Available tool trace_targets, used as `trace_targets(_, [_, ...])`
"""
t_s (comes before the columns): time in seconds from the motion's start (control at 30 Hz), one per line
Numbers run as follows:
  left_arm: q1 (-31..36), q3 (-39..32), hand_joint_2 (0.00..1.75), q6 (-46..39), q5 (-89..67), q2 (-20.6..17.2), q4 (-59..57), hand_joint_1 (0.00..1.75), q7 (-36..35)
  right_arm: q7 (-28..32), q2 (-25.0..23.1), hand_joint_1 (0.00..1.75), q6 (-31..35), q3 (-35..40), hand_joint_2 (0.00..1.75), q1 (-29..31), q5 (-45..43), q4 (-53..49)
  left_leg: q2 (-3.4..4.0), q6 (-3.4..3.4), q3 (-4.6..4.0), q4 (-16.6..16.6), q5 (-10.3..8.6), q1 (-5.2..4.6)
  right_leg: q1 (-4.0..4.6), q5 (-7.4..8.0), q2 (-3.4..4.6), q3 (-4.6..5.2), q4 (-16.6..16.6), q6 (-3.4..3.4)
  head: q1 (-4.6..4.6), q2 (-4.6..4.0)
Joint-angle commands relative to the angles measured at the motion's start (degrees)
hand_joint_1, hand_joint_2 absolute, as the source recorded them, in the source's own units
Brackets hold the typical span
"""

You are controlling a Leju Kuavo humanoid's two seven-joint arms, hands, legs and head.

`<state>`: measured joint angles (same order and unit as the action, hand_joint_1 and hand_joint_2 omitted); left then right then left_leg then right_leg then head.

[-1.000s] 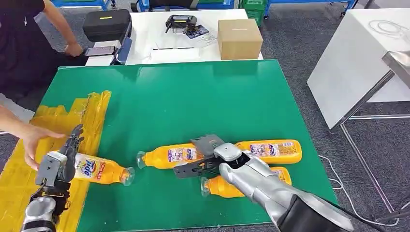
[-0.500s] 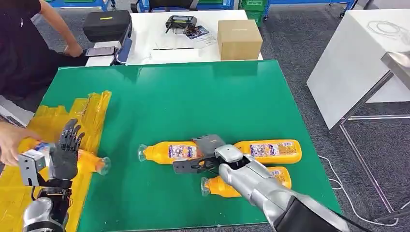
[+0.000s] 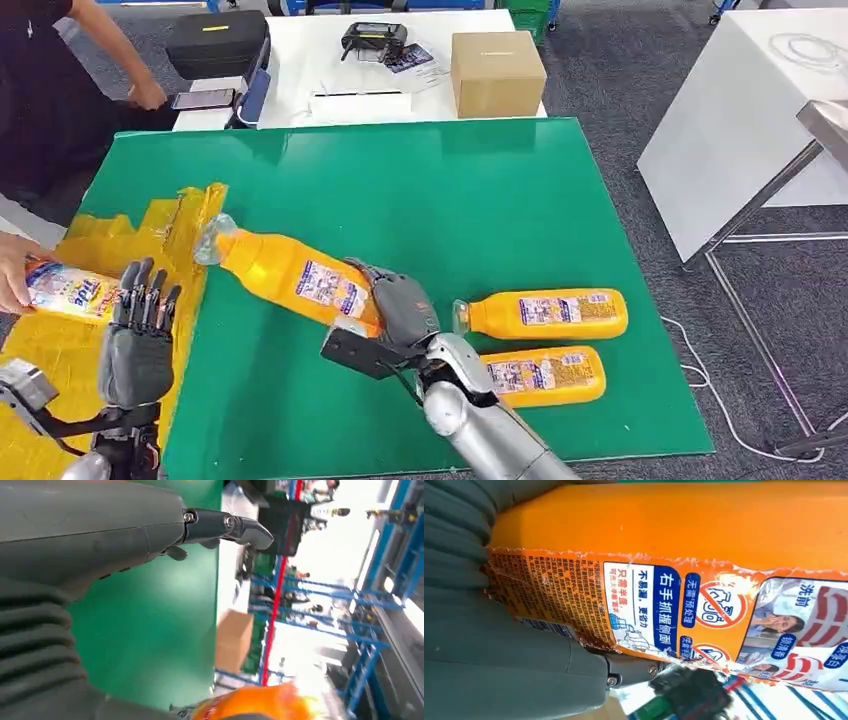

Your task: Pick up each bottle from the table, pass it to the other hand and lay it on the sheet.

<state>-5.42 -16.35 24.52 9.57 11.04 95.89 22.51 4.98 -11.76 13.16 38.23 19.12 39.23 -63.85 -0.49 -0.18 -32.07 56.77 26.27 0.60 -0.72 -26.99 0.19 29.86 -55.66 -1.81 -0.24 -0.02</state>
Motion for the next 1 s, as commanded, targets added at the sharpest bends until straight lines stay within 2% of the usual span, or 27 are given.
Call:
trace_targets(0.03, [-0.8, 8.5, 1.75, -1.0, -0.8, 1.5, 2.4, 0.00, 0.1, 1.0, -0.7, 1.75, -1.8, 0.8, 1.75, -1.8, -0.5, -7.0, -0.05, 0.02, 0.02, 0.0, 0.00, 0.01, 0.02, -0.01, -0.08, -0.06, 0.0, 0.04, 0.00, 0.00])
trace_targets(0.23, [-0.9, 8.8, 1.75, 1.0, 1.4, 0.7, 1.7, 0.00, 0.4, 1.7, -4.1, 1.75, -2.6, 2.8, 1.75, 1.7, -2.6, -1.4, 0.09, 0.01, 0.03, 0.0, 0.00, 0.01, 0.01, 0.03, 0.06, -0.02, 0.0, 0.04, 0.00, 0.00])
trace_targets(0.4, [-0.4, 10.9, 1.75, 0.8, 0.6, 2.0, 1.7, 0.00, -0.1, 1.9, -3.6, 1.75, -2.7, 3.6, 1.75, 1.0, -2.7, -1.8, -0.03, 0.04, 0.14, 0.0, 0.02, 0.05, 0.05, -0.02, -0.09, -0.20, 0.1, 0.05, -0.02, 0.00])
trace_targets(0.7, [-0.4, 10.9, 1.75, 0.9, 0.7, 1.7, 1.7, 0.00, -0.1, 1.8, -3.3, 1.75, -2.8, 3.6, 1.75, 0.9, -2.7, -2.2, -0.01, 0.03, 0.08, 0.0, -0.01, 0.03, 0.06, 0.02, -0.07, -0.15, 0.1, 0.06, 0.00, 0.00])
trace_targets(0.8, [-0.1, 12.5, 1.75, 0.5, 0.4, 2.0, 1.3, 0.00, -0.2, 2.2, -3.5, 1.75, -3.4, 5.2, 1.75, 0.0, -2.3, -2.1, 0.00, 0.02, 0.12, 0.0, 0.01, 0.04, 0.07, 0.01, -0.05, -0.19, 0.1, 0.07, 0.00, 0.00])
trace_targets(1.0, [0.9, 13.9, 1.75, 0.2, 1.7, 1.3, 0.6, 0.00, -0.1, 2.2, -5.3, 1.75, -5.4, 10.8, 1.75, 3.0, -1.3, 5.8, 0.09, 0.02, 0.19, -0.1, 0.02, 0.03, 0.06, 0.01, 0.03, -0.20, 0.1, 0.07, 0.00, 0.00])
